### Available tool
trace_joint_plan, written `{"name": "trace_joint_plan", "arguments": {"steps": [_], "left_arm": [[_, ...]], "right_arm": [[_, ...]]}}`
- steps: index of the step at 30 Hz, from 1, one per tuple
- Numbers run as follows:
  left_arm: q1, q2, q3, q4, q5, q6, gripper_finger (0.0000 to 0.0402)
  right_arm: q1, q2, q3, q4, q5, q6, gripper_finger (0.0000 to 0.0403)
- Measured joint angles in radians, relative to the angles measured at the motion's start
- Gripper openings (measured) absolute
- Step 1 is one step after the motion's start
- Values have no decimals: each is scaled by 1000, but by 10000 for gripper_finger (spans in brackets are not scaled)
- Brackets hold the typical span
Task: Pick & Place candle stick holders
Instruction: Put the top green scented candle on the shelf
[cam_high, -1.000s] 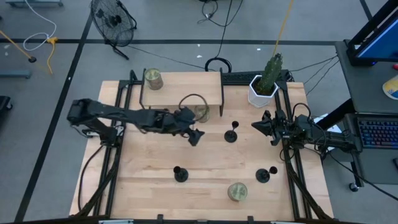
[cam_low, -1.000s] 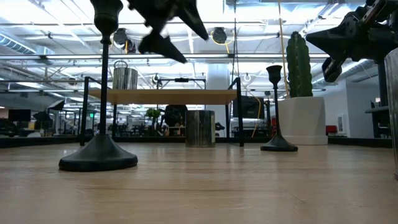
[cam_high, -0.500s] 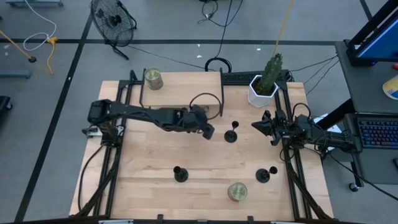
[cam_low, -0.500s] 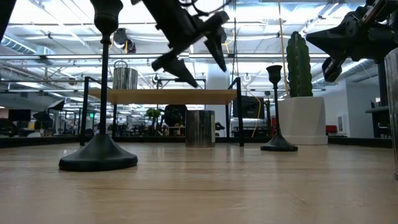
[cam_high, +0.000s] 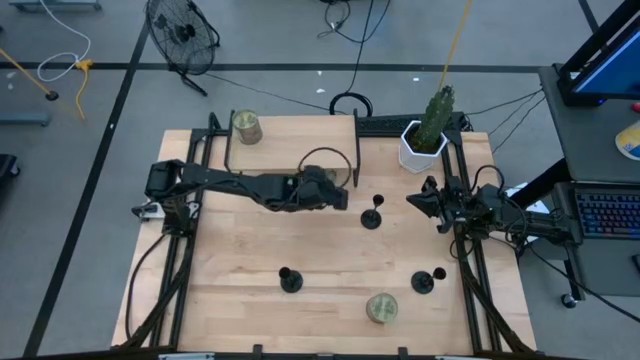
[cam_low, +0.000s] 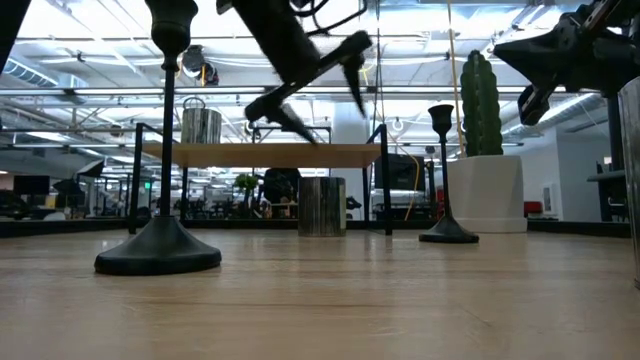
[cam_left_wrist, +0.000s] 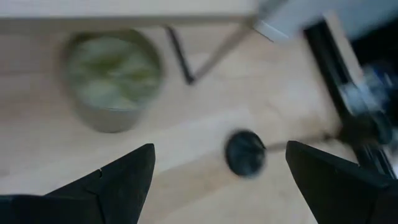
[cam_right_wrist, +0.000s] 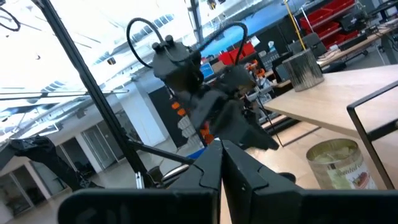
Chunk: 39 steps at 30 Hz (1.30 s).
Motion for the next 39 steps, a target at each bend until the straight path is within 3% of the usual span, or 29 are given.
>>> {"name": "trace_joint_plan", "arguments": {"steps": [4, 7, 14, 33, 39], "left_arm": [[-7, 0, 0, -158, -29, -195, 365], [-11, 0, 0, -195, -24, -255, 365], [10, 0, 0, -197, -56, -331, 365], [50, 80, -2, -218, 1, -455, 365], [55, 77, -2, -231, -53, -496, 365]], "right_arm": [[0, 0, 0, 0, -1, 0, 2], [0, 0, 0, 0, -2, 0, 2], [0, 0, 0, 1, -3, 0, 2], [0, 0, 0, 16, -3, 0, 2], [0, 0, 0, 14, -4, 0, 2]]}}
